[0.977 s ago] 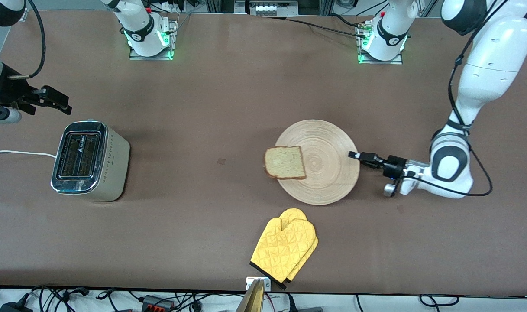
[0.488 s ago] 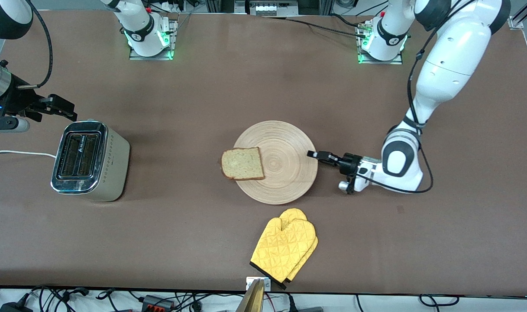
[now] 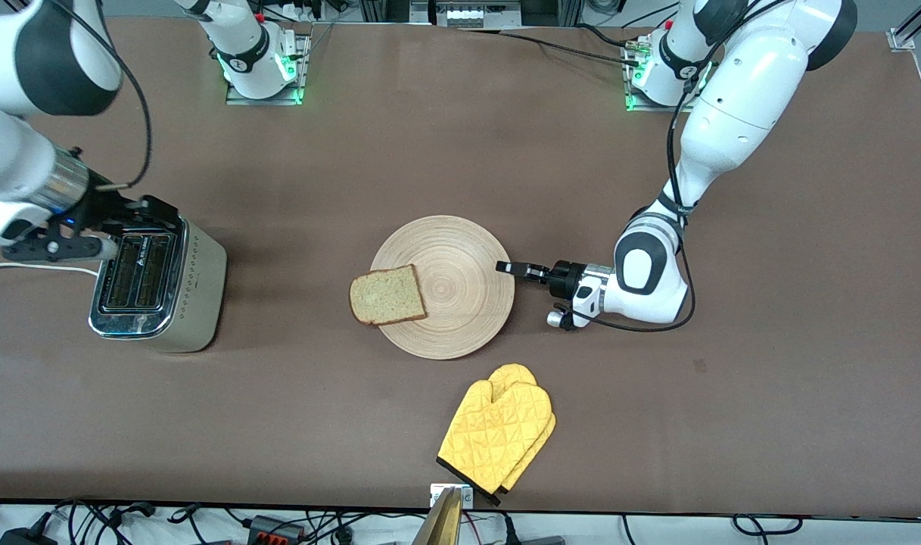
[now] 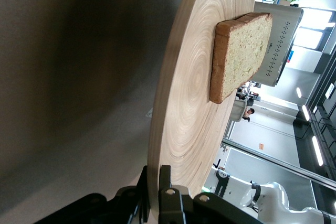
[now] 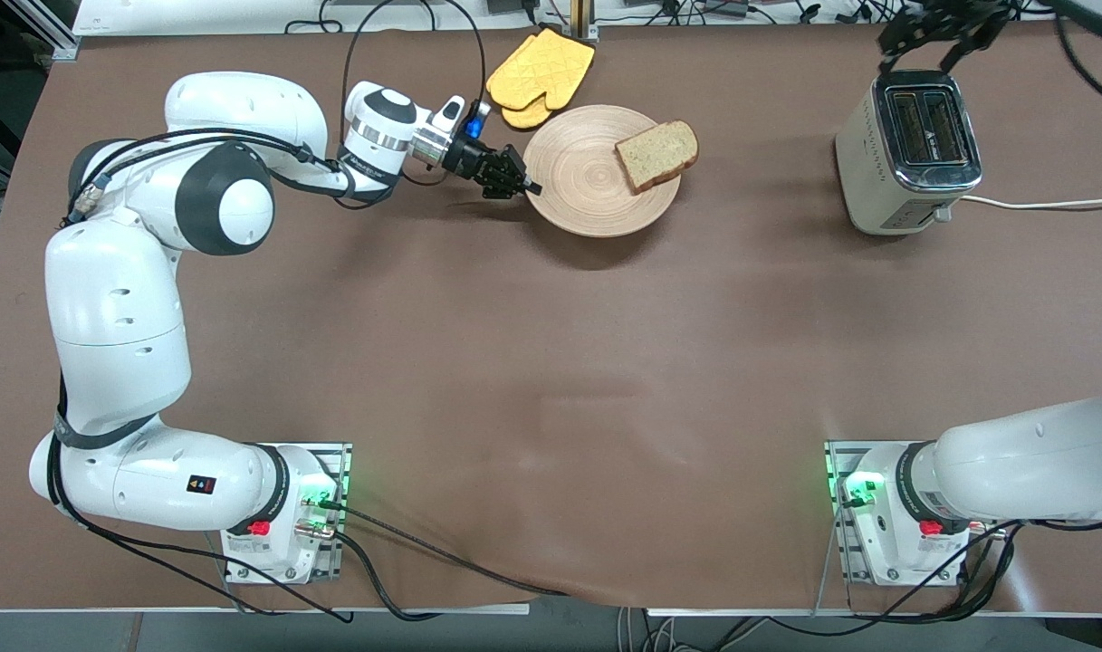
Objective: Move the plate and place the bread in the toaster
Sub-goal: 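Reach the right gripper to the bread while the left gripper withdraws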
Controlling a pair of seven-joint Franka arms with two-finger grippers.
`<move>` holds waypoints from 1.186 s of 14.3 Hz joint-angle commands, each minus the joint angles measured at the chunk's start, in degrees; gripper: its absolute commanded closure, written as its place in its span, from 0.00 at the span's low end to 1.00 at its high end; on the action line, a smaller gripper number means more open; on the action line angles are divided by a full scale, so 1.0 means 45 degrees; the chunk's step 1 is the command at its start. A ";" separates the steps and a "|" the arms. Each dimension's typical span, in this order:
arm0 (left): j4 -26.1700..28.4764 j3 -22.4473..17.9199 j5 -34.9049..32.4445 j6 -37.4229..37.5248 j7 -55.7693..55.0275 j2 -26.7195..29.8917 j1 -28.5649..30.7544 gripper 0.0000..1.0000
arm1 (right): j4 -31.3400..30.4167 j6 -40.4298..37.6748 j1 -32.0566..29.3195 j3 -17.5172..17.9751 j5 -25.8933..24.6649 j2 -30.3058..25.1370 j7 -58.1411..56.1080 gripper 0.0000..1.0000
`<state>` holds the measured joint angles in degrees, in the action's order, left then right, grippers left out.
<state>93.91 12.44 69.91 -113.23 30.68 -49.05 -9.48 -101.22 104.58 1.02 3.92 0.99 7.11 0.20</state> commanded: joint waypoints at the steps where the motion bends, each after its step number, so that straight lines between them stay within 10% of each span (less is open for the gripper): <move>1: -0.0029 -0.0029 0.0655 -0.0519 0.0234 0.0060 -0.0548 1.00 | 0.0012 0.0820 0.0438 -0.0012 0.0171 0.0839 0.0229 0.00; 6: 0.0263 -0.0010 0.0773 -0.0502 0.0234 0.0001 -0.0960 0.94 | 0.0012 0.2715 0.1180 0.0086 0.1592 0.2383 0.0249 0.00; 10: 0.0225 -0.0029 0.0734 -0.0442 0.0058 -0.0058 -0.0921 0.39 | 0.0032 0.3557 0.1531 0.0106 0.1753 0.3108 0.0248 0.00; 17: 0.0147 -0.0323 -0.1603 0.2228 0.0058 0.0118 0.1223 0.37 | 0.0168 0.4434 0.1784 0.0106 0.4229 0.4259 0.0268 0.00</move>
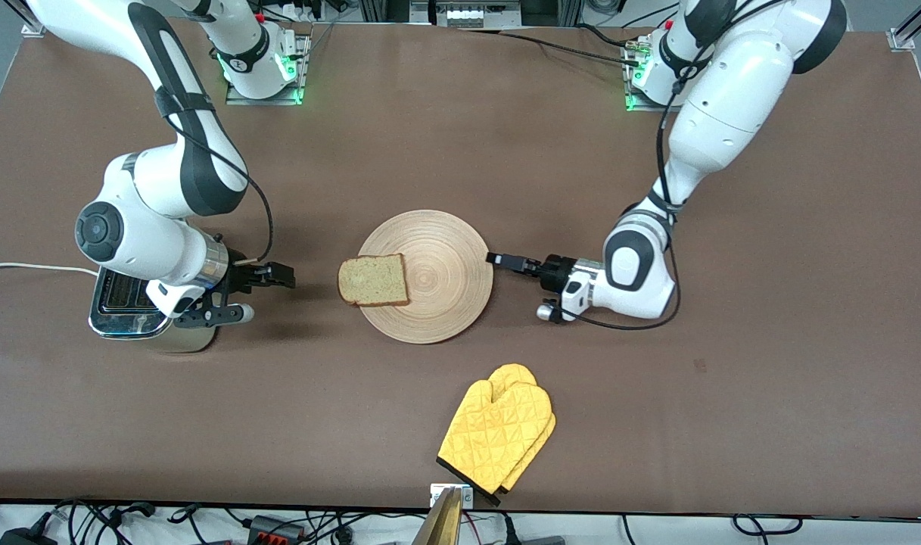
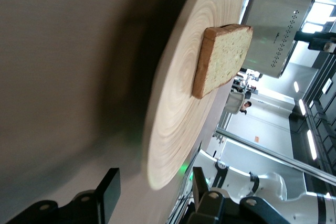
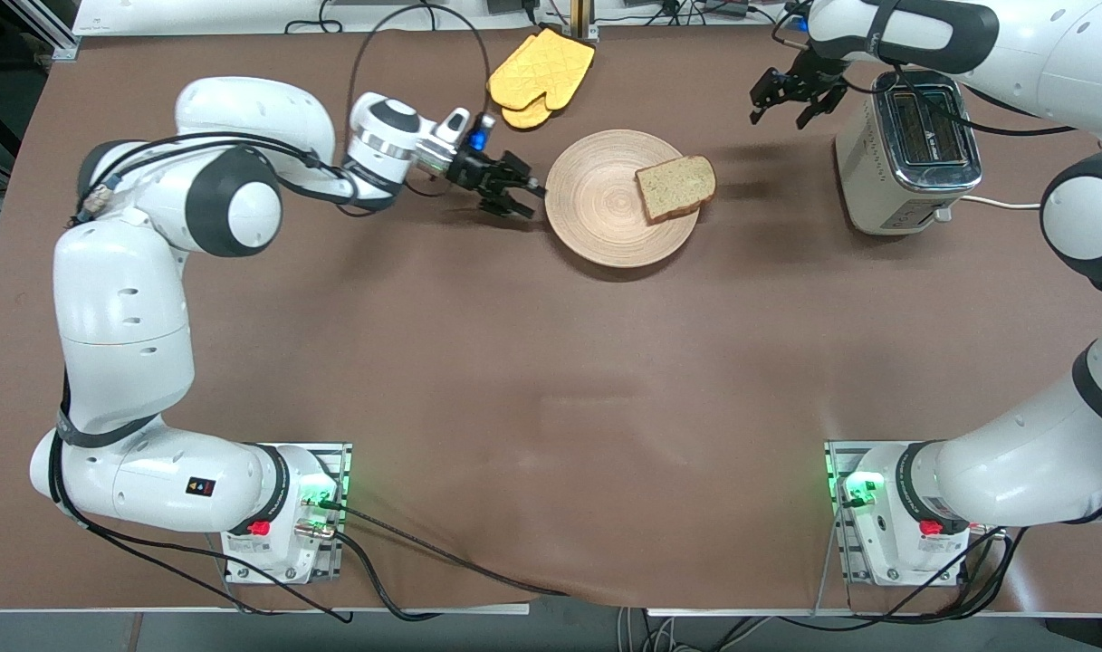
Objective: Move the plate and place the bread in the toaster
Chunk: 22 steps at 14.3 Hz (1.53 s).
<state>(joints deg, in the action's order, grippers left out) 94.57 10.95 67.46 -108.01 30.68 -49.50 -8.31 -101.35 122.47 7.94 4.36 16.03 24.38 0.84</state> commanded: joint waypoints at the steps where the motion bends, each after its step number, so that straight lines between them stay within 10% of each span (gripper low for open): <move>1: -0.0057 -0.0011 -0.1567 0.1770 0.0037 0.0374 0.1471 0.37 | 0.0198 0.0730 0.0403 0.0009 0.1123 0.0578 0.0106 0.00; 9: -0.2141 -0.0031 -0.7910 0.5874 -0.2226 0.2210 0.4734 0.38 | 0.0393 0.1182 0.0756 0.0145 0.2122 0.2180 -0.0109 0.00; 15: -0.3085 0.0262 -1.4125 0.7576 -0.4180 0.5701 0.4757 0.36 | 0.0335 0.1222 0.0736 0.0653 0.2122 0.2474 -0.0090 0.01; 18: -0.3046 0.0398 -1.5864 0.7578 -0.4241 0.7422 0.4504 0.39 | 0.0373 0.1338 0.0775 0.0673 0.2122 0.2590 -0.0070 0.22; 19: -0.2930 0.0495 -1.5908 0.7558 -0.4395 0.7891 0.4484 0.33 | 0.0412 0.1338 0.0775 0.0673 0.2141 0.2726 -0.0051 0.26; 20: -0.2793 0.0632 -1.5908 0.7577 -0.4668 0.8147 0.4503 0.06 | 0.0529 0.1338 0.0775 0.0731 0.2122 0.2728 0.0027 0.28; 22: -0.2753 0.0983 -1.5927 0.7752 -0.5039 0.8325 0.4483 0.00 | 0.0549 0.1319 0.0775 0.0810 0.2122 0.2728 0.0066 0.31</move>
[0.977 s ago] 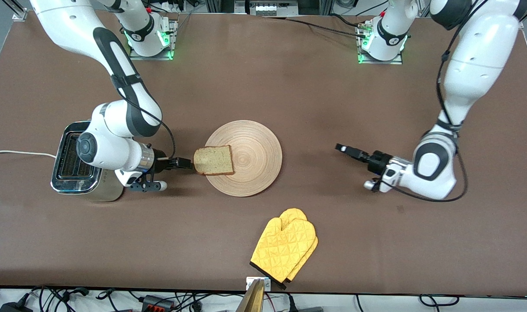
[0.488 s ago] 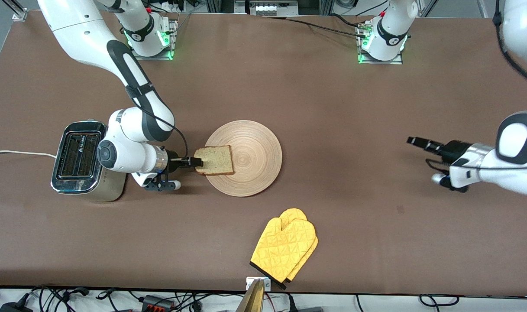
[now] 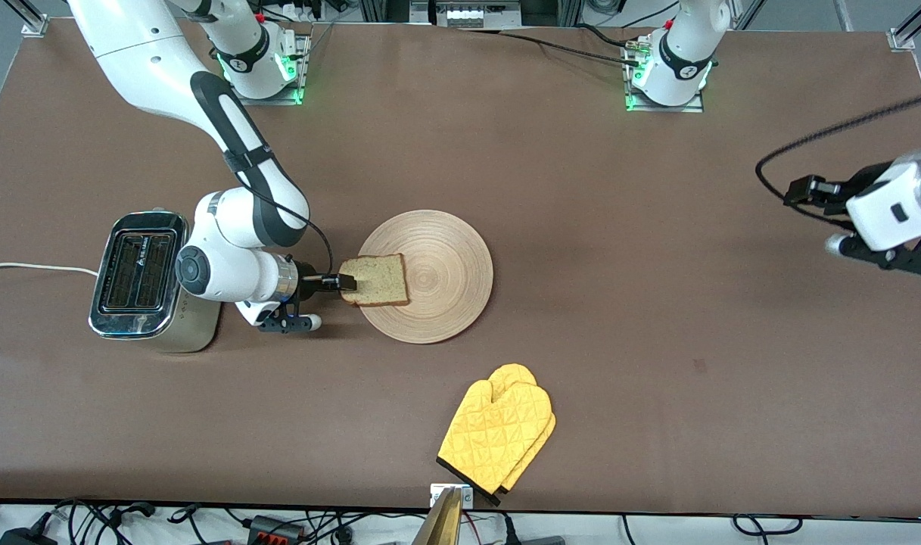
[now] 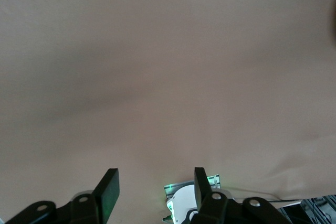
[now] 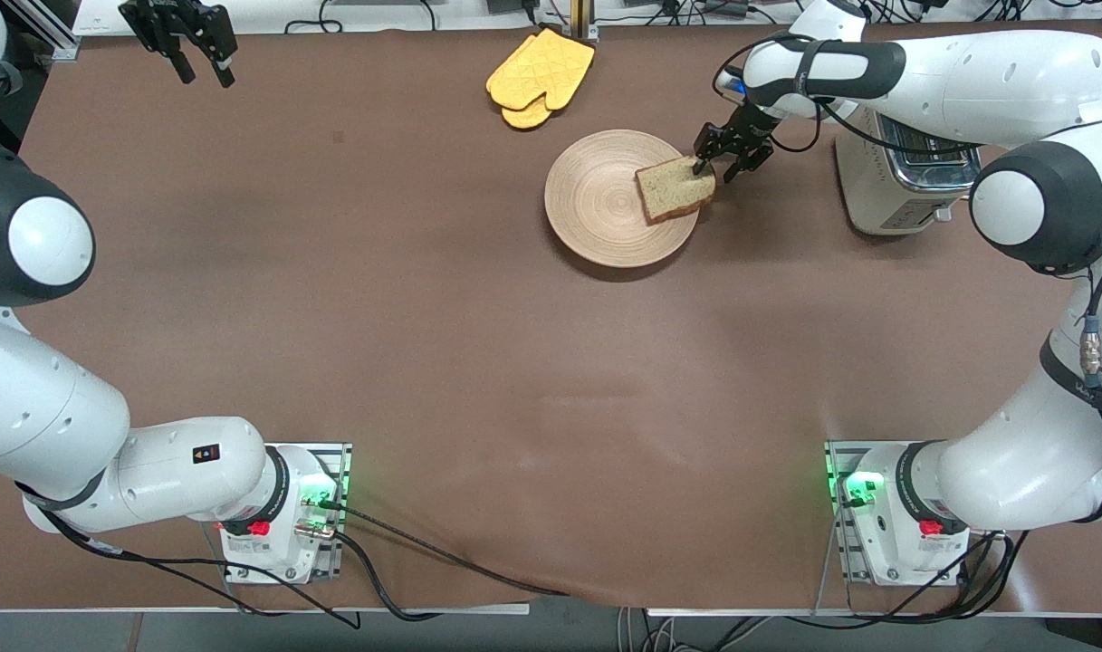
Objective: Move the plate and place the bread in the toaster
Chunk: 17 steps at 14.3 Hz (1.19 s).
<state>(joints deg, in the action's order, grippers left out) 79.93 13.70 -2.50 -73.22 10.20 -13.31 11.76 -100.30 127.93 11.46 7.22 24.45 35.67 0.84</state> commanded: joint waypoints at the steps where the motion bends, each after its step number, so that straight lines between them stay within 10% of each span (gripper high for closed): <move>1: 0.0481 0.0528 -0.0381 0.0253 -0.0896 0.0398 0.0023 0.00 | 0.0317 0.0106 -0.0007 0.0174 0.0249 0.0217 0.0066 0.32; 5: 0.2409 0.1816 -0.0362 -0.0522 -0.3064 0.1821 0.0061 0.00 | 0.0317 0.0106 0.0012 0.0194 0.0249 0.0217 0.0066 0.42; 10: 0.2805 0.1722 -0.0303 -0.1443 -0.2795 0.1981 0.0706 0.00 | 0.0433 0.0009 0.0090 0.0213 0.0230 0.0237 -0.0051 0.93; 17: 0.2706 0.0726 -0.0031 -0.3396 -0.3145 0.2078 0.0704 0.00 | 0.2265 -0.2035 0.0266 0.0155 0.0055 -0.0426 0.0007 1.00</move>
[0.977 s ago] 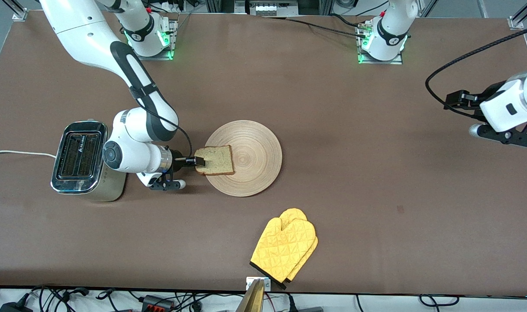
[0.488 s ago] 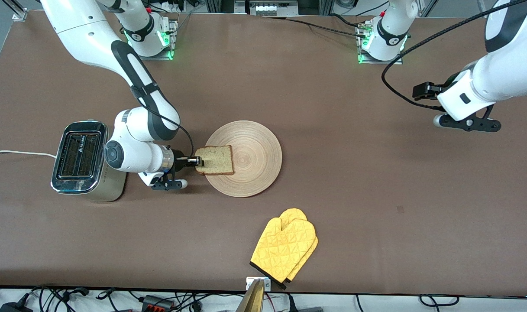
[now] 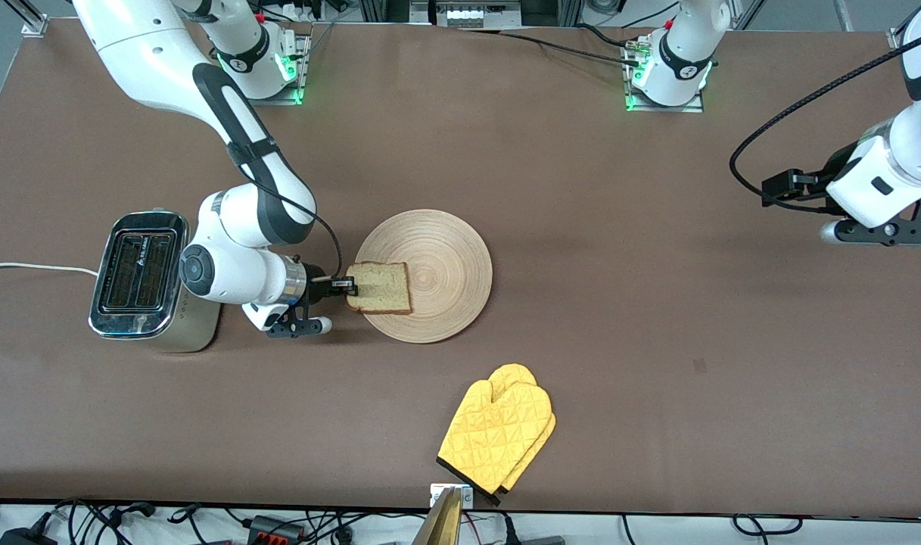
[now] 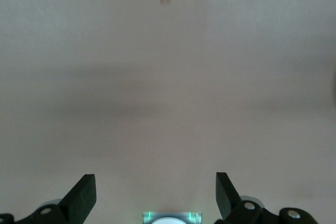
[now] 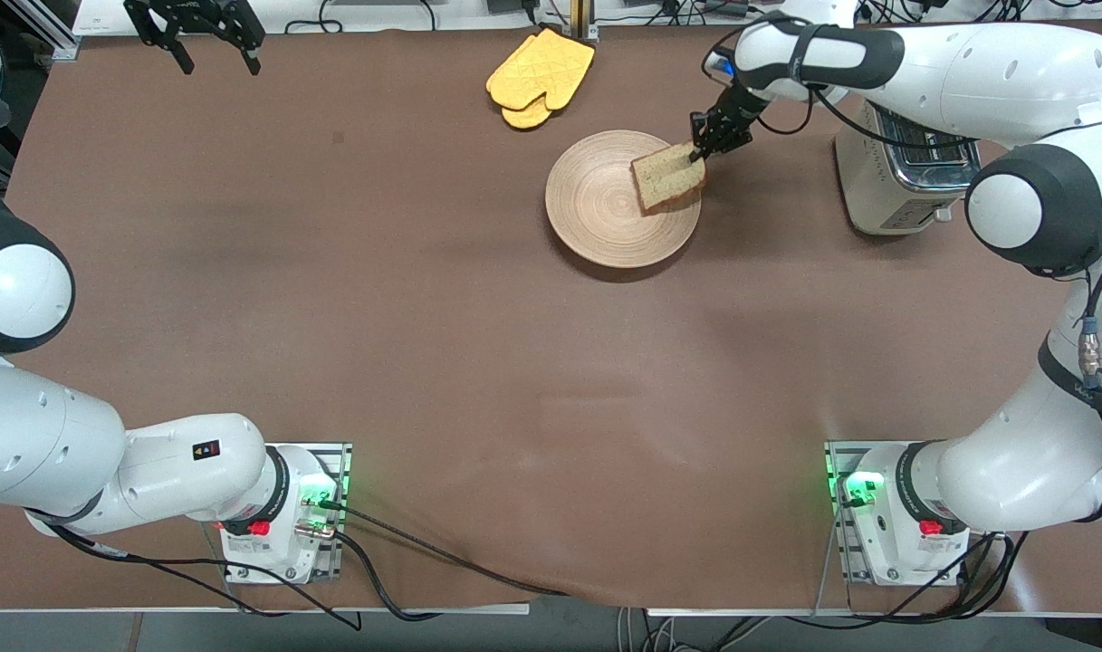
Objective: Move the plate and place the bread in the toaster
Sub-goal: 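Lift the bread with the right gripper over the toaster slot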
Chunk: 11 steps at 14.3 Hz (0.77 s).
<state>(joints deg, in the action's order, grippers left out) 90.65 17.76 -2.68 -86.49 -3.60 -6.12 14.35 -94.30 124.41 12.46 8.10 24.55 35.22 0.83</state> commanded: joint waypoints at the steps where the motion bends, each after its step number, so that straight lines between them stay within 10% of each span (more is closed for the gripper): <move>1: 0.0323 -0.0159 0.0029 -0.0487 -0.0157 0.0579 0.0324 0.00 | 0.1516 -0.2110 0.0004 -0.0139 -0.0025 -0.0501 0.0185 1.00; 11: 0.0265 -0.0042 0.0869 -0.1267 -0.0002 0.0541 0.0853 0.00 | 0.3025 -0.8400 -0.0171 -0.3261 -0.5843 -0.3176 0.0694 1.00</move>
<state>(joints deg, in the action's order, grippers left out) 90.84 17.25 -0.74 -90.54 -3.97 -4.43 17.51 -80.41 92.33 11.72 -3.69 2.08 23.84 3.84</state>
